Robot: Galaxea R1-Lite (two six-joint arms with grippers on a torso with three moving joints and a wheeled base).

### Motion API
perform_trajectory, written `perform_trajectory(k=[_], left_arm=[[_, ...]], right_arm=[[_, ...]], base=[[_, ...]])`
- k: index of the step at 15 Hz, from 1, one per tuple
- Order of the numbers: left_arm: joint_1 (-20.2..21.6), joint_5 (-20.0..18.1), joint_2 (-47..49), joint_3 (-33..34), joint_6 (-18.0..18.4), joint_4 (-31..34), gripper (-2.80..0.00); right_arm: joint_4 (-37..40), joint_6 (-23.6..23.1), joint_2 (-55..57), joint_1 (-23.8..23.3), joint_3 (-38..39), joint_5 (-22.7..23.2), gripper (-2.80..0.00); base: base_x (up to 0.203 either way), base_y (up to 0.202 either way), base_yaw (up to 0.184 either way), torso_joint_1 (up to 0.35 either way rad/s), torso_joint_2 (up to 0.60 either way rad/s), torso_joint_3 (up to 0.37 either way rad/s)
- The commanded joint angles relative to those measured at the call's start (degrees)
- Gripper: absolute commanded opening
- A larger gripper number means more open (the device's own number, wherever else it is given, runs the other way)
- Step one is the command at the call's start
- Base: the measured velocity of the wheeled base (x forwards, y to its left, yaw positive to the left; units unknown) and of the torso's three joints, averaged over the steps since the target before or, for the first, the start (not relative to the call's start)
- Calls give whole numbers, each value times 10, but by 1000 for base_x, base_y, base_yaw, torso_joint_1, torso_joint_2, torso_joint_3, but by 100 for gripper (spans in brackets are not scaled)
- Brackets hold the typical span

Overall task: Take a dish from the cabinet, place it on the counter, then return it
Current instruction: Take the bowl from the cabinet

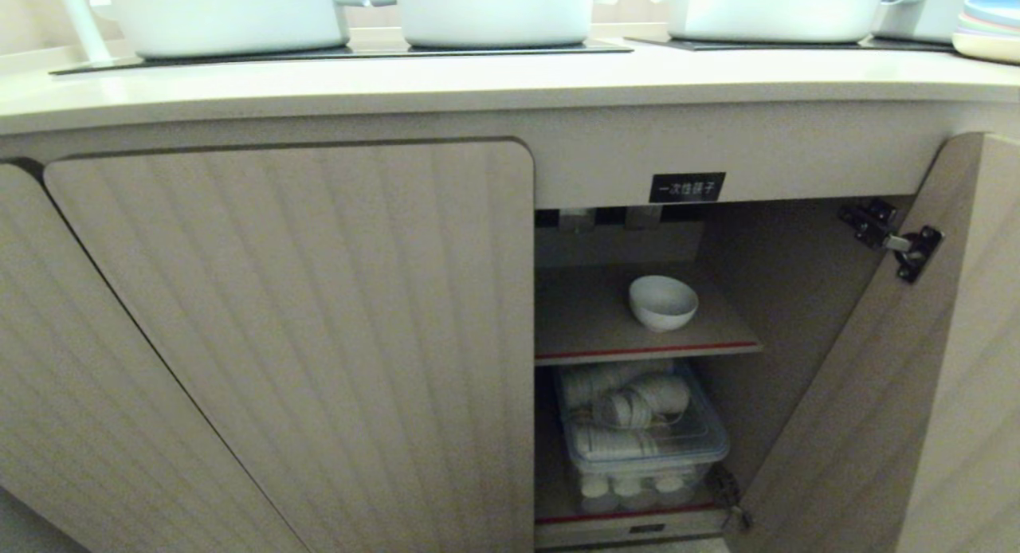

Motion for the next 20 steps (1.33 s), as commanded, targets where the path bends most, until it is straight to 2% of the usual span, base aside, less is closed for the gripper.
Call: perform_trajectory(k=[1,4,11,20], left_arm=[[0,0,0,0,0,0,-280],[0,0,0,0,0,0,-280],[0,0,0,0,0,0,-280],[0,0,0,0,-1,0,-280]], right_arm=[[0,0,1,0,0,0,-280],[0,0,1,0,0,0,-280],[0,0,1,0,0,0,-280],[0,0,1,0,0,0,-280]], base=[[0,0,0,0,0,0],[-4,60,7,0,2,2],[0,177,-1,2,2,3],[0,7,0,0,0,0]])
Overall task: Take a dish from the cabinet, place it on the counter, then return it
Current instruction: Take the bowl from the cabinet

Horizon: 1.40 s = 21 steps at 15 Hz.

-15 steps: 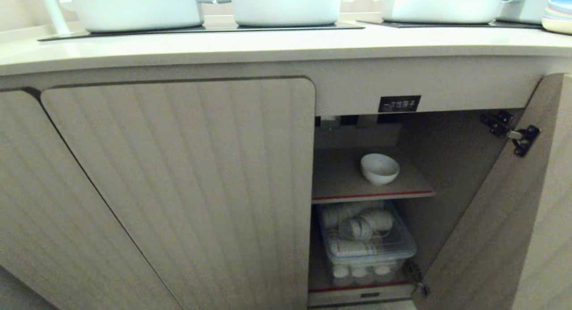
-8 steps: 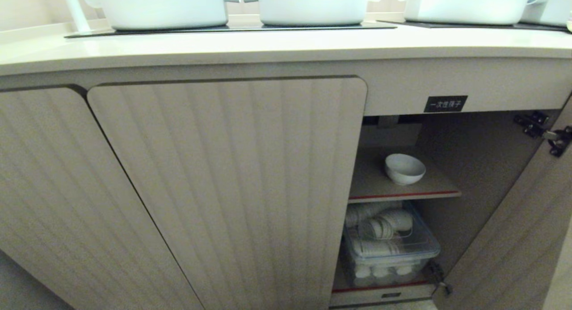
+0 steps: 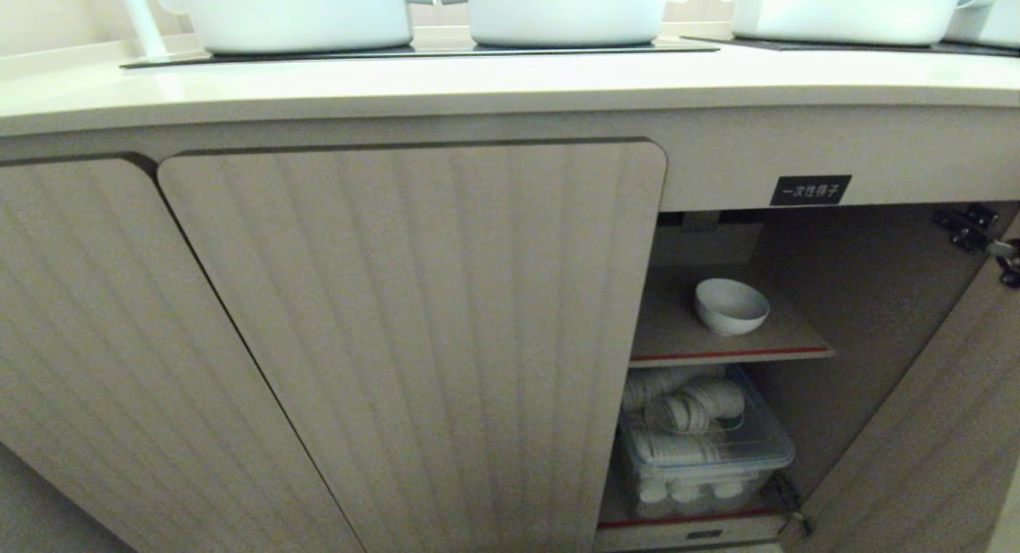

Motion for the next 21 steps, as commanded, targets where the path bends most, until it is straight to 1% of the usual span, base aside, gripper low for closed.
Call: perform_trajectory(k=[1,21], left_arm=[[0,0,0,0,0,0,-280],[0,0,0,0,0,0,-280]], right_arm=[[0,-1,1,0,0,0,-280],[0,-2,1,0,0,0,-280]], base=[[0,0,0,0,0,0],[0,0,0,0,0,0]])
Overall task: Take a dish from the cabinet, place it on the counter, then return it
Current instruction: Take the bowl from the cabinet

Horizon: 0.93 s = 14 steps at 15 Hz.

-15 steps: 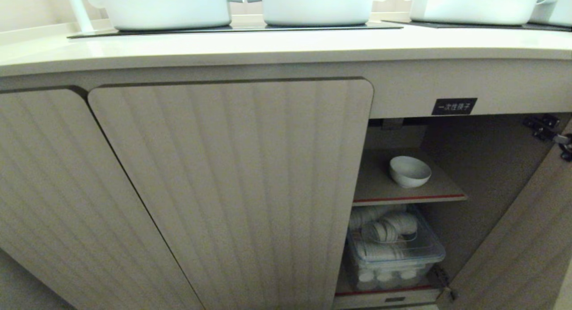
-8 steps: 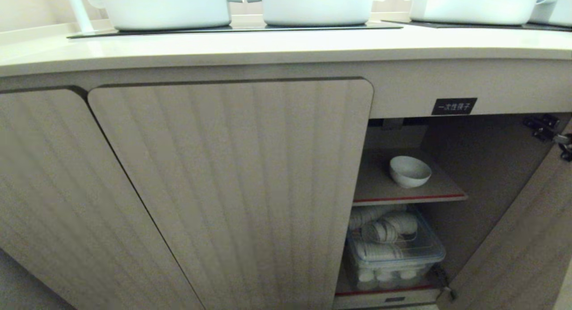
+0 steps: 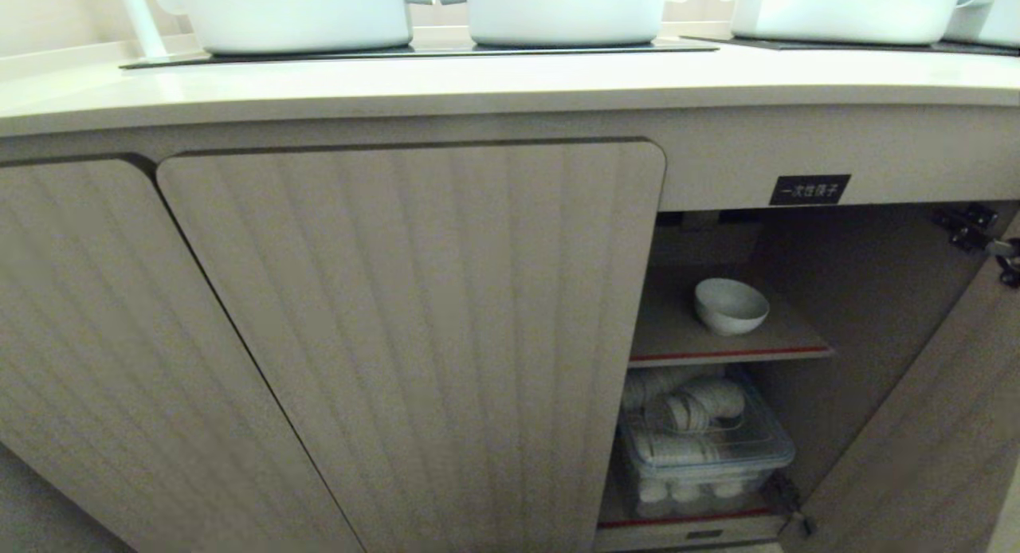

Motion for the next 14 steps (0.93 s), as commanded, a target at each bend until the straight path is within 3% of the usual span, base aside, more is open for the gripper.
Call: perform_trajectory(k=[1,14], left_arm=[[0,0,0,0,0,0,-280],[0,0,0,0,0,0,-280]], right_arm=[[-1,0,1,0,0,0,-280],[0,-6,27,0,0,-20,-280]], base=[[0,0,0,0,0,0],[0,0,0,0,0,0]])
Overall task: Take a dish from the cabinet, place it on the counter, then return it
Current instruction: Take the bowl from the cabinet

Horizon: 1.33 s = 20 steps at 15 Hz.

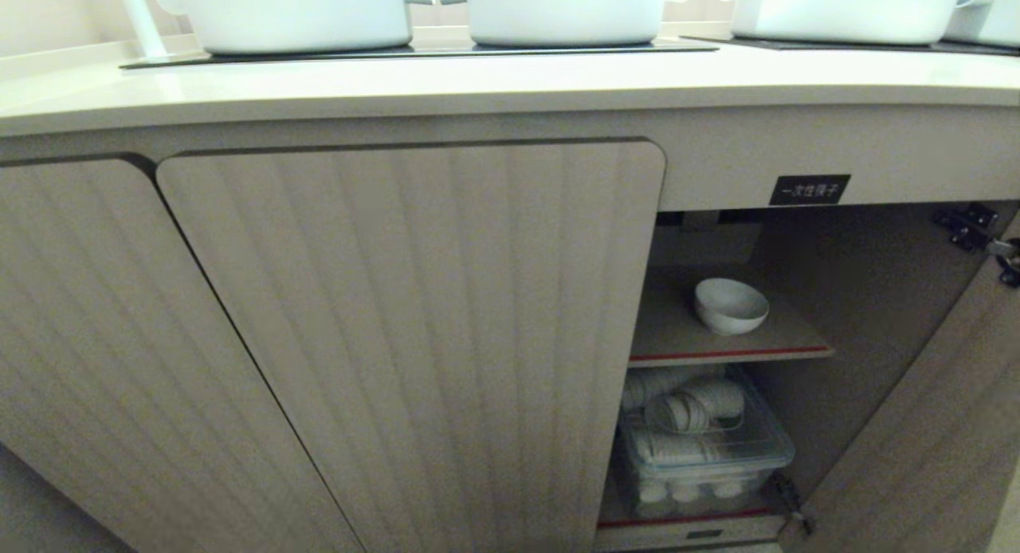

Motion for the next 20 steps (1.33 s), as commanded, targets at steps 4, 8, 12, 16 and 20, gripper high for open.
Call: perform_trajectory(k=[4,8,12,16,20], left_arm=[[0,1,0,0,0,0,-280],[0,0,0,0,0,0,-280],[0,0,0,0,0,0,-280],[0,1,0,0,0,0,-280],[0,1,0,0,0,0,-280]], right_arm=[[-7,-2,44,-1,0,-2,-280],[-54,-24,68,0,0,-2,-280],[-104,-26,124,0,0,0,-280],[-149,-33,195,1,-2,7,-280],[-221,-35,292,10,-3,9,-280]], base=[[0,0,0,0,0,0],[0,0,0,0,0,0],[0,0,0,0,0,0],[0,0,0,0,0,0],[0,0,0,0,0,0]])
